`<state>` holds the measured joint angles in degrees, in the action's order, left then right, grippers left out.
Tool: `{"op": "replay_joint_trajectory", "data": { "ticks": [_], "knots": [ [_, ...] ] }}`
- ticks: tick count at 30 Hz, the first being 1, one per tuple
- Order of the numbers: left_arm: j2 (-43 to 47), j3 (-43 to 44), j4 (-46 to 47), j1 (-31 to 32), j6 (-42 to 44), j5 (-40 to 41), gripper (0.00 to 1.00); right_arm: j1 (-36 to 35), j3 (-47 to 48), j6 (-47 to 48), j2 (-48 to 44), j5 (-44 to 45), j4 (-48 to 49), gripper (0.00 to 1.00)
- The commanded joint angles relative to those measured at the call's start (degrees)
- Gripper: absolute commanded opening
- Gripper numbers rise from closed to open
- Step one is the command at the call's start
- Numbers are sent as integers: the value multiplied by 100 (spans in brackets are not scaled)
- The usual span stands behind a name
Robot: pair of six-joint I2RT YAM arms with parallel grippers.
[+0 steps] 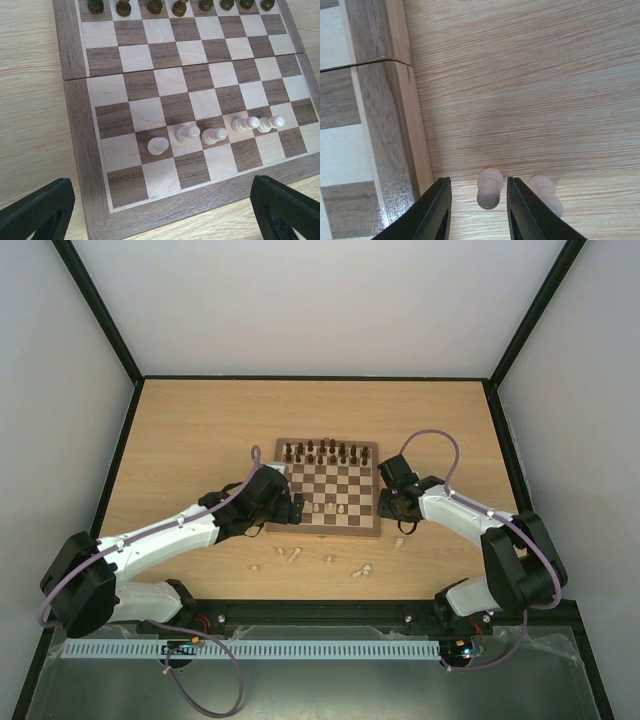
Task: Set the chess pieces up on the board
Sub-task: Pick up the chess piece at the center of the board.
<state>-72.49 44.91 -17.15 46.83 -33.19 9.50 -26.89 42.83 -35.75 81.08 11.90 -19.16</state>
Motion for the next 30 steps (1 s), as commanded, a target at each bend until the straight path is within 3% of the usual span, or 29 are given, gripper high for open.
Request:
{"op": "replay_joint_trajectory", "data": {
  "ticks": [1, 5, 17, 23, 30],
  "knots": [
    [-53, 7, -34, -41, -23, 96, 99, 60, -92, 129, 187, -78, 30, 31],
    [-106, 28, -34, -53, -26, 96, 99, 94, -123, 155, 265, -99, 92, 29],
    [-197, 115, -85, -68, -17, 150, 99, 125, 82, 267, 52, 36, -197, 6],
    [-122, 145, -190, -101, -72, 392, 99, -9, 408, 389, -555, 32, -623, 5],
    [38, 112, -260, -197, -196, 512, 99, -839, 753, 345, -557, -109, -779, 6]
  ]
}}
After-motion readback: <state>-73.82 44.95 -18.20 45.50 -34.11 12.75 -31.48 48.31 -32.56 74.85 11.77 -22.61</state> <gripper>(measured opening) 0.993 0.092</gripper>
